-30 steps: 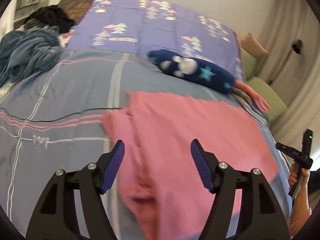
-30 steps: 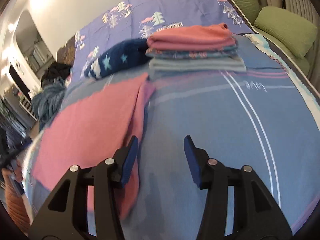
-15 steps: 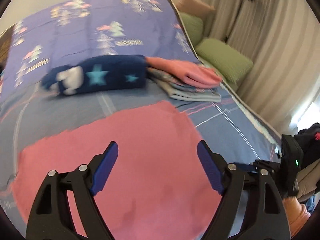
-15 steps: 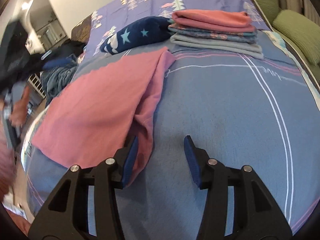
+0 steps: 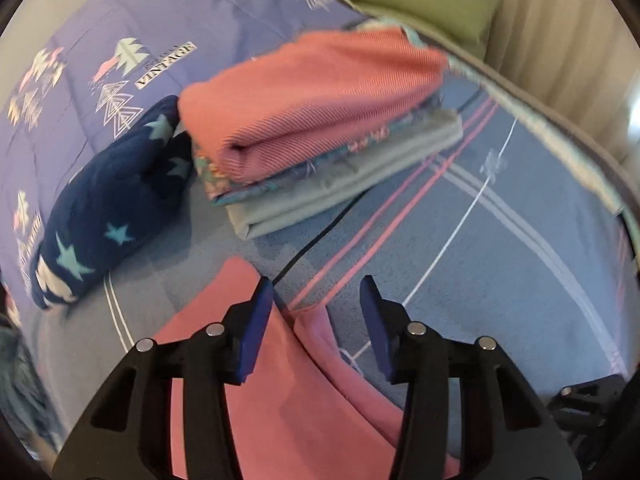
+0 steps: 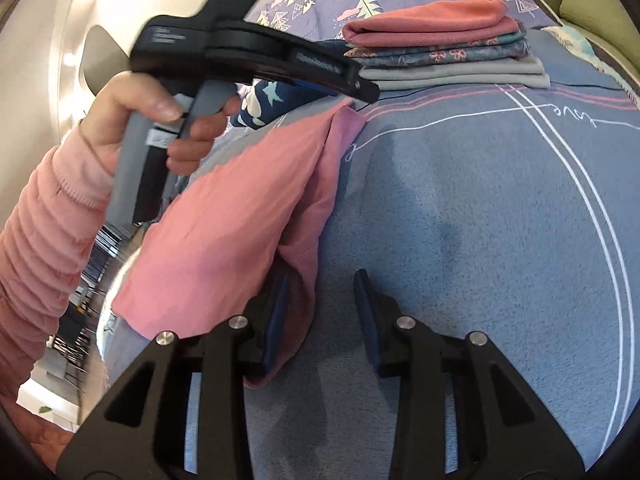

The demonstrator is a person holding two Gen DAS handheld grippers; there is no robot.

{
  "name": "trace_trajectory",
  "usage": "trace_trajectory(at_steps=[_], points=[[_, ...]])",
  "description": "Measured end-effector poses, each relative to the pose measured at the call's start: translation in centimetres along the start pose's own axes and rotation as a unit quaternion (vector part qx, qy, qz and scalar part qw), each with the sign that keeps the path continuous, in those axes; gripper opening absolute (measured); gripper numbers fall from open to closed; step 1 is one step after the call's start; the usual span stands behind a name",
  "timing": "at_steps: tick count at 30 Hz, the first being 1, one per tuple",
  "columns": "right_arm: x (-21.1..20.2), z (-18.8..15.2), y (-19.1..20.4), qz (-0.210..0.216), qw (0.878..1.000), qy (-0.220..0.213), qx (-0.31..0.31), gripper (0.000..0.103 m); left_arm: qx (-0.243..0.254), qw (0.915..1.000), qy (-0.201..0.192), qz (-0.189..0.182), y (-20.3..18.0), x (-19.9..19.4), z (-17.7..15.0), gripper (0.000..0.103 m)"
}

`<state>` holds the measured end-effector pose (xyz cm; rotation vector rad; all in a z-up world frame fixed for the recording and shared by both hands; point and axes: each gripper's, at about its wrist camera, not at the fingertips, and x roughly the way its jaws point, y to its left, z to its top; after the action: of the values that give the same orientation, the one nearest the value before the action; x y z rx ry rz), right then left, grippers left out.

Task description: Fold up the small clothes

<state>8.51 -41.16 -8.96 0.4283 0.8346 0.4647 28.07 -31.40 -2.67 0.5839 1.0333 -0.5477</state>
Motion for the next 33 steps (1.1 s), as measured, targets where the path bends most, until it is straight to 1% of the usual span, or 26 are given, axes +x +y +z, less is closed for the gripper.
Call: trace_trajectory(at_steps=[2,5,8,10,11,12,13,15,16,17,19,20,21,22,23,25,26,27,28,29,30,32,33], points=[[-0.1,0.0,-0.1,0.004,1.0,0.0,0.003,0.034,0.013,0.9998,0.015,0.006,-0.2,0.5,0.2,0.048],[-0.2,-0.1,-0.1,0.008,1.0,0.0,0.005,0.035,0.021,0.999,0.04,0.006,-0.1,1.2,0.6,0.049],[-0.2,-0.1,0.0,0.007,1.0,-0.001,0.003,0.035,0.043,0.9969,0.066,0.003,-0.5,1.9,0.5,0.049],[-0.3,-0.1,0.0,0.006,1.0,-0.001,0.001,0.037,0.06,0.9955,0.073,0.007,-0.9,2.0,0.4,0.045],[-0.3,-0.1,0.1,0.006,1.0,-0.001,0.0,0.037,0.068,0.9947,0.077,0.009,-1.1,2.1,0.2,0.03],[-0.3,-0.1,0.1,0.006,1.0,-0.001,0.0,0.037,0.069,0.9943,0.081,0.007,-1.1,2.1,0.1,0.002],[-0.2,-0.1,0.1,0.005,1.0,0.0,0.0,0.037,0.066,0.9941,0.086,0.004,-1.0,2.1,0.1,0.002],[-0.3,-0.2,0.2,0.003,1.0,0.0,-0.001,0.037,0.064,0.9945,0.083,0.003,-1.0,2.0,0.4,0.002],[-0.2,-0.2,0.2,0.002,1.0,-0.001,-0.003,0.037,0.051,0.9954,0.081,0.009,-0.6,2.0,0.7,0.002],[-0.2,-0.2,0.3,0.0,1.0,0.0,-0.004,0.037,0.021,0.996,0.086,0.005,0.2,2.3,1.2,0.002],[-0.1,-0.2,0.4,-0.004,1.0,0.0,-0.008,0.037,-0.046,0.9943,0.096,-0.01,1.9,3.0,1.9,0.002],[-0.2,-0.4,0.5,-0.005,1.0,0.0,-0.008,0.037,-0.067,0.9931,0.095,-0.014,2.3,3.3,2.1,0.001],[-0.2,-0.4,0.5,-0.006,1.0,-0.001,-0.009,0.037,-0.081,0.9927,0.088,-0.018,2.5,3.6,2.3,0.0],[-0.2,-0.4,0.5,-0.007,1.0,-0.001,-0.009,0.037,-0.081,0.9937,0.075,-0.021,2.3,3.6,2.5,0.0],[-0.4,-0.6,0.7,-0.008,1.0,-0.002,-0.009,0.037,-0.078,0.995,0.059,-0.022,2.0,3.4,2.6,0.0],[-0.5,-0.6,0.7,-0.009,1.0,-0.003,-0.008,0.037,-0.09,0.995,0.033,-0.028,1.9,2.7,2.9,0.0],[-0.4,-0.4,0.5,-0.009,1.0,-0.004,-0.007,0.036,-0.094,0.995,0.023,-0.026,1.9,2.3,2.9,0.0],[-0.4,-0.5,0.5,-0.009,1.0,-0.004,-0.006,0.036,-0.095,0.9953,0.003,-0.016,2.1,1.3,2.9,0.0],[-0.4,-0.4,0.4,-0.008,1.0,-0.004,-0.005,0.036,-0.093,0.9955,-0.009,-0.017,2.2,0.6,2.7,0.0],[-0.4,-0.4,0.4,-0.007,1.0,-0.004,-0.005,0.035,-0.093,0.9953,-0.02,-0.019,2.4,-0.3,2.4,0.007],[-0.4,-0.4,0.3,-0.003,1.0,-0.003,-0.004,0.035,-0.093,0.9949,-0.034,-0.017,2.7,-1.3,1.8,0.024],[-0.5,-0.4,0.2,0.003,1.0,-0.003,-0.004,0.035,-0.099,0.9932,-0.061,-0.006,3.2,-3.2,0.2,0.042],[-0.4,-0.3,0.2,0.004,1.0,-0.003,-0.005,0.035,-0.097,0.9926,-0.072,-0.007,3.6,-4.2,-1.3,0.043]])
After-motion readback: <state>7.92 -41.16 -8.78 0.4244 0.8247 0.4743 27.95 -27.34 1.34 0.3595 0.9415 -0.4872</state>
